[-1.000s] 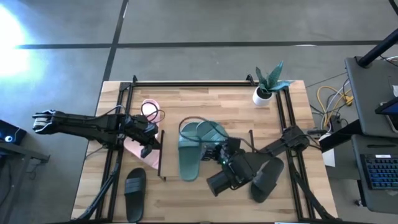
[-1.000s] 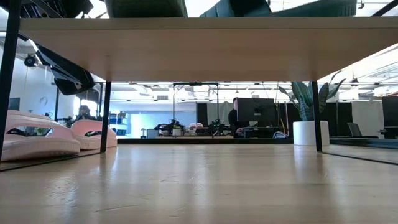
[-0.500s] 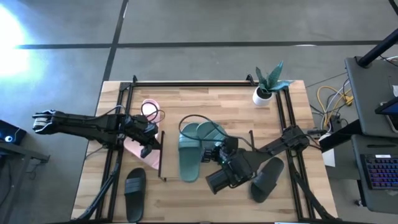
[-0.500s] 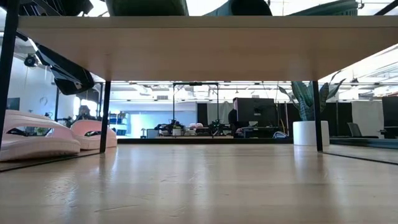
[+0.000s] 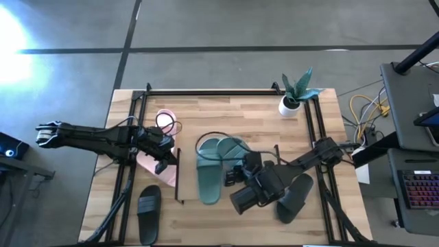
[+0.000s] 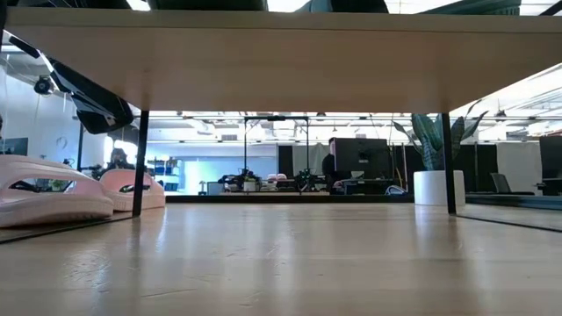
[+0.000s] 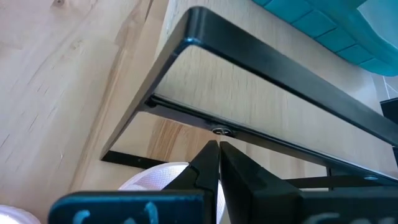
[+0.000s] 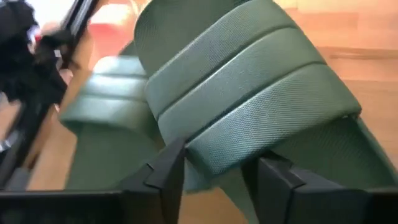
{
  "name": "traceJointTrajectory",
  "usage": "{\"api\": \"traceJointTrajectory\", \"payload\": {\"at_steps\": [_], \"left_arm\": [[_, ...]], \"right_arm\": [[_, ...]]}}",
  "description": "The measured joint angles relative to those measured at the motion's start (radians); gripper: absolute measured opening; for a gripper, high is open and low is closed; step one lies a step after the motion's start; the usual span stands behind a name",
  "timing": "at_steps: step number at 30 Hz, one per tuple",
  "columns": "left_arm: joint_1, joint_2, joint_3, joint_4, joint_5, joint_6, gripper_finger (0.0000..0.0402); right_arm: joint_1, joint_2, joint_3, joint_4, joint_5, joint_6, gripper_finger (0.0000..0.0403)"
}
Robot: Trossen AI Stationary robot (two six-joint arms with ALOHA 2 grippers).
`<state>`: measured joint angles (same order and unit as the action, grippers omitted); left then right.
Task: Pick and place slides into the shelf
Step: Put the green slide on the shelf
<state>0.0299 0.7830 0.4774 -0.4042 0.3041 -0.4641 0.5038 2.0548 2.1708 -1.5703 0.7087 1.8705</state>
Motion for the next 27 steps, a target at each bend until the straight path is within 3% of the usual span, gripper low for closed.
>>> {"api": "traceJointTrajectory", "payload": {"at_steps": [5,13,15,19,23,27], "left_arm": [[0.000,0.000,0.000,0.000,0.000,0.000,0.0000],[0.001,0.000,0.000,0.001,0.000,0.000,0.0000],[0.001,0.000,0.000,0.001,0.000,0.000,0.0000],[0.001,0.000,0.000,0.001,0.000,-0.001,0.0000],[0.000,0.000,0.000,0.002,0.000,-0.001,0.0000],[0.000,0.000,0.000,0.002,0.000,-0.002,0.0000]], "right_arm": [[0.001,-0.036,0.000,-0.001,-0.088,-0.195,0.0164],[0.011,-0.090,0.000,-0.001,-0.086,-0.611,0.0141],[0.011,-0.097,-0.001,0.000,-0.087,-0.637,0.0131],[-0.007,-0.120,-0.018,0.000,-0.081,-0.699,0.0101],[-0.028,-0.136,-0.066,-0.001,-0.084,-0.802,0.0046],[-0.062,-0.161,-0.132,-0.001,-0.174,-0.805,0.0014]]}}
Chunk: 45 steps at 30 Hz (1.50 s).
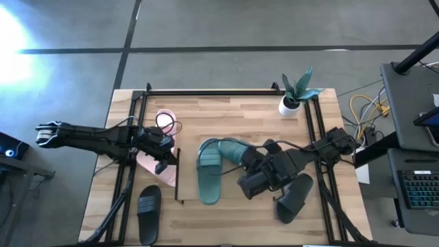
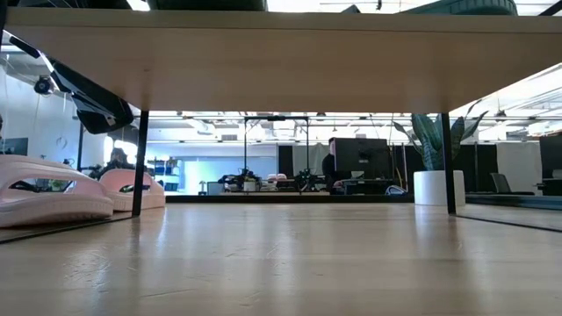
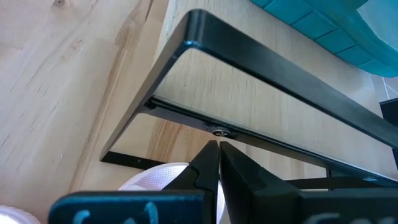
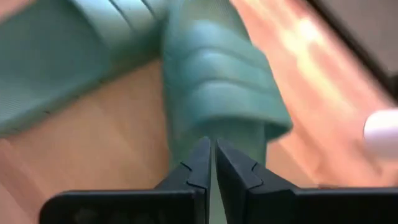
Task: Pick and place slides into the shelf
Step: Put the green slide on the shelf
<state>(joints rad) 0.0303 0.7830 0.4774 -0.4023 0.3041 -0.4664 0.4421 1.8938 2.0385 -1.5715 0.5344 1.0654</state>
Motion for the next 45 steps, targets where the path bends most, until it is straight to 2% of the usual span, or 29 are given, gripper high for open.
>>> {"api": "traceJointTrajectory", "payload": {"at_steps": [5,11,17,26,29,32,34,36,39,45], "left_arm": [[0.000,0.000,0.000,0.001,0.000,-0.002,0.0000],[-0.001,0.000,0.000,0.001,0.000,-0.002,0.0000],[-0.001,0.000,0.000,-0.007,0.002,0.000,0.0000],[0.000,0.000,0.000,-0.001,-0.001,0.002,0.0000],[0.000,0.000,0.000,-0.001,-0.002,0.002,0.0000],[0.000,0.000,0.000,0.000,-0.002,0.002,0.0000],[0.000,0.000,0.000,0.000,-0.001,0.002,0.0000],[0.000,0.000,0.000,-0.001,-0.001,0.002,0.0000],[0.000,0.000,0.000,0.000,-0.001,0.002,0.0000],[0.000,0.002,0.000,0.002,-0.001,0.002,0.0000]], "right_arm": [[-0.035,-0.028,-0.117,0.001,-0.183,0.116,0.0010],[-0.034,-0.036,-0.236,0.011,-0.286,0.193,0.0011],[-0.017,-0.037,-0.240,0.133,-0.338,0.165,0.0011],[-0.007,-0.033,-0.122,0.278,-0.305,0.132,0.0011],[0.002,-0.032,-0.079,0.185,-0.276,0.160,0.0011],[0.020,-0.033,-0.041,-0.015,-0.156,0.295,0.0011],[0.025,-0.051,-0.065,0.021,-0.093,0.309,0.0011],[0.024,-0.068,-0.089,0.001,-0.084,0.333,0.0011],[0.004,-0.079,-0.131,0.000,-0.155,0.374,0.0011],[-0.016,-0.072,-0.235,0.009,-0.400,0.416,0.0011]]}}
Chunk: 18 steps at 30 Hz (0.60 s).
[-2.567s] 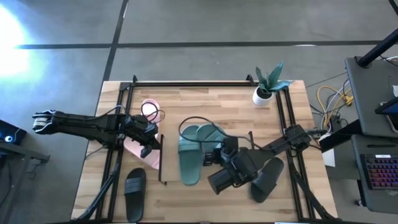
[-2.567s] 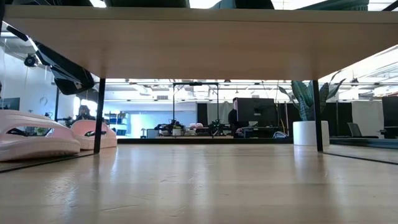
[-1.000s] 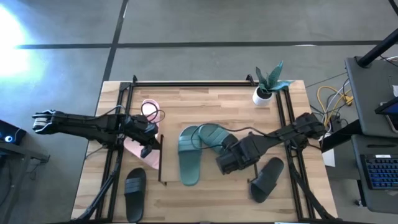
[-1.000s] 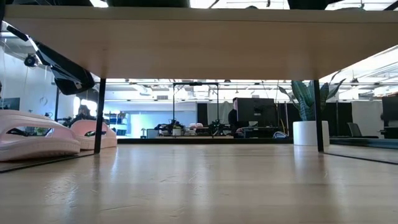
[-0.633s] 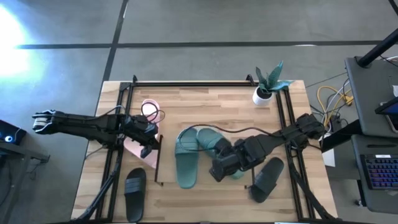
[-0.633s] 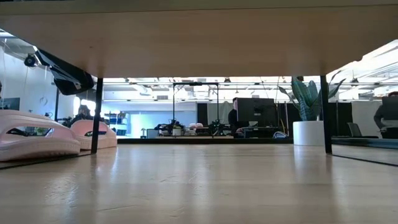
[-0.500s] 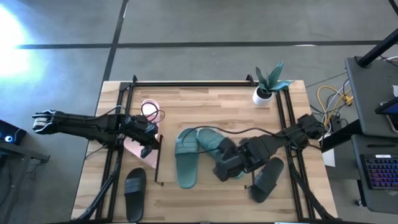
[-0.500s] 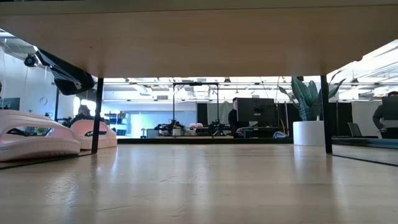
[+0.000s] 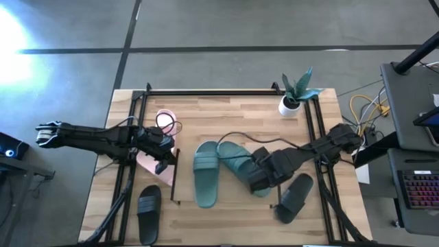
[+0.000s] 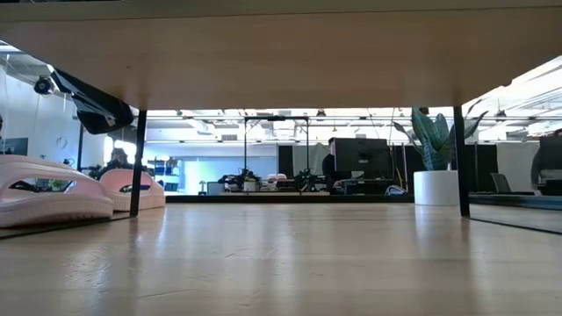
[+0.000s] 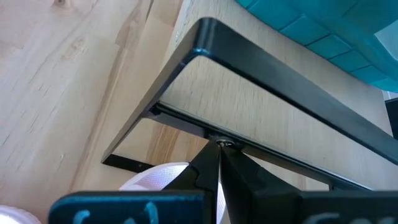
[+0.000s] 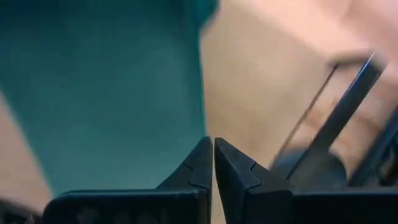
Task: Pick and place slides into the shelf
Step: Put the green slide on the shelf
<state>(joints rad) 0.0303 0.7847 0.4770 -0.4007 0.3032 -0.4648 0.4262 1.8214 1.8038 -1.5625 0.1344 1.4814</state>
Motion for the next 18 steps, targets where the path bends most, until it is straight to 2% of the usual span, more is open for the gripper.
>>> {"api": "traceJointTrajectory", "payload": {"at_steps": [2,5,15,18], "left_arm": [[0.000,0.000,0.000,0.000,0.000,0.000,0.0000],[0.000,0.000,0.000,-0.001,0.001,0.000,0.0000],[0.000,0.000,0.000,0.000,0.000,0.000,0.0000],[0.000,0.000,0.000,0.000,-0.001,0.000,0.0000]], "right_arm": [[0.001,0.000,-0.034,0.030,-0.056,-0.001,0.0011],[0.010,-0.005,-0.051,0.084,-0.082,-0.009,0.0011],[0.050,0.003,0.016,0.329,-0.081,-0.080,0.0011],[0.065,0.003,0.036,0.326,-0.072,-0.099,0.0011]]}}
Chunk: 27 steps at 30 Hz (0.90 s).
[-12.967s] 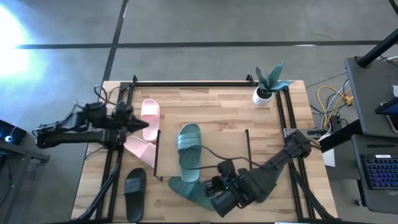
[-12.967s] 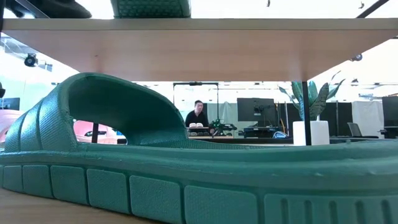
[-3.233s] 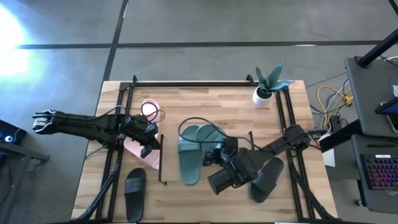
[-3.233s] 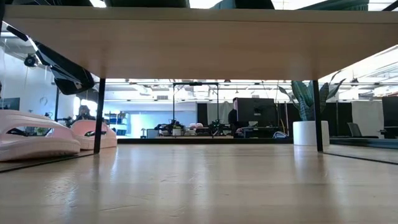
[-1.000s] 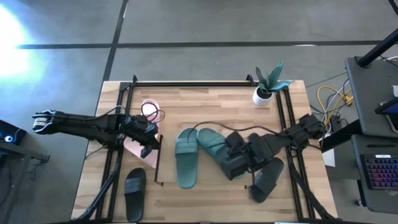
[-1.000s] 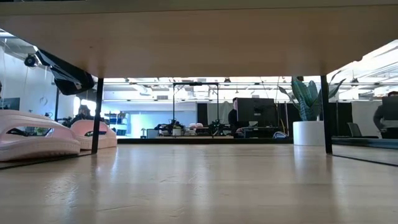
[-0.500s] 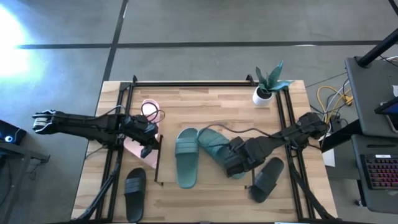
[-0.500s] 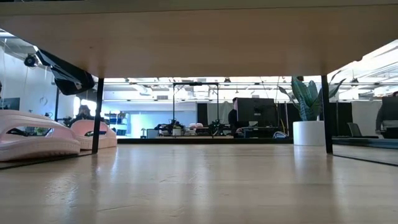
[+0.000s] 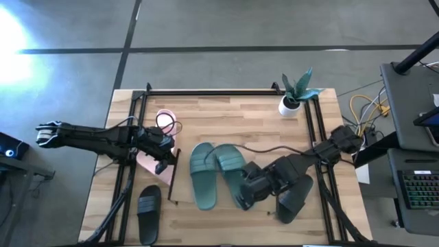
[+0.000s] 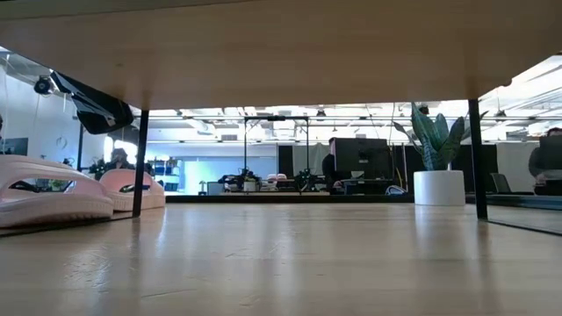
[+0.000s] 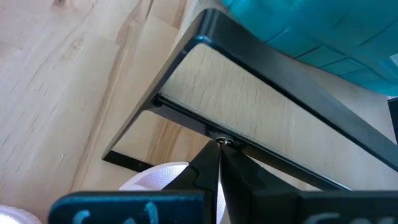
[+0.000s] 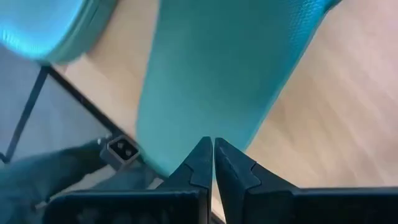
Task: Pick and place slides into the shelf
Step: Put the green slide on the shelf
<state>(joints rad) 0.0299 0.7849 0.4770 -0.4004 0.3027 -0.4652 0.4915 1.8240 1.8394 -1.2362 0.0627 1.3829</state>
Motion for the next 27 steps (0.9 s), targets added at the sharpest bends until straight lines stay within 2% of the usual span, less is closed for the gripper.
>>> {"api": "traceJointTrajectory", "payload": {"at_steps": [2,7,9,13,17,19,23,24,25,27], "left_arm": [[0.000,0.000,0.000,0.000,0.000,0.000,0.0000],[0.000,0.000,0.000,0.000,0.000,0.000,0.0000],[0.000,0.000,0.000,0.000,0.006,-0.009,0.0000],[0.001,-0.006,0.017,-0.009,0.039,-0.050,0.0000],[0.001,-0.043,0.104,-0.024,0.049,0.039,0.0000],[0.003,-0.055,0.154,-0.132,-0.026,0.123,0.0000],[0.003,-0.052,0.225,-0.375,-0.276,0.226,0.0000],[0.004,-0.046,0.230,-0.426,-0.276,0.227,0.0000],[0.004,-0.044,0.234,-0.451,-0.226,0.223,0.0000],[-0.004,-0.042,0.247,-0.402,-0.045,0.188,0.0000]], "right_arm": [[0.013,0.000,0.010,-0.036,0.068,0.032,0.0011],[0.040,-0.005,0.043,-0.346,0.354,0.264,0.0011],[0.034,-0.014,0.019,-0.325,0.417,0.297,0.0011],[-0.004,-0.019,0.002,-0.305,0.403,0.289,0.0011],[-0.026,-0.007,-0.001,-0.273,0.383,0.232,0.0011],[-0.030,-0.005,-0.002,-0.259,0.381,0.211,0.0011],[-0.034,-0.007,-0.003,-0.250,0.383,0.198,0.0011],[-0.035,-0.006,-0.003,-0.251,0.383,0.200,0.0011],[-0.035,-0.006,-0.004,-0.255,0.381,0.208,0.0011],[-0.034,-0.006,-0.003,-0.273,0.374,0.230,0.0011]]}}
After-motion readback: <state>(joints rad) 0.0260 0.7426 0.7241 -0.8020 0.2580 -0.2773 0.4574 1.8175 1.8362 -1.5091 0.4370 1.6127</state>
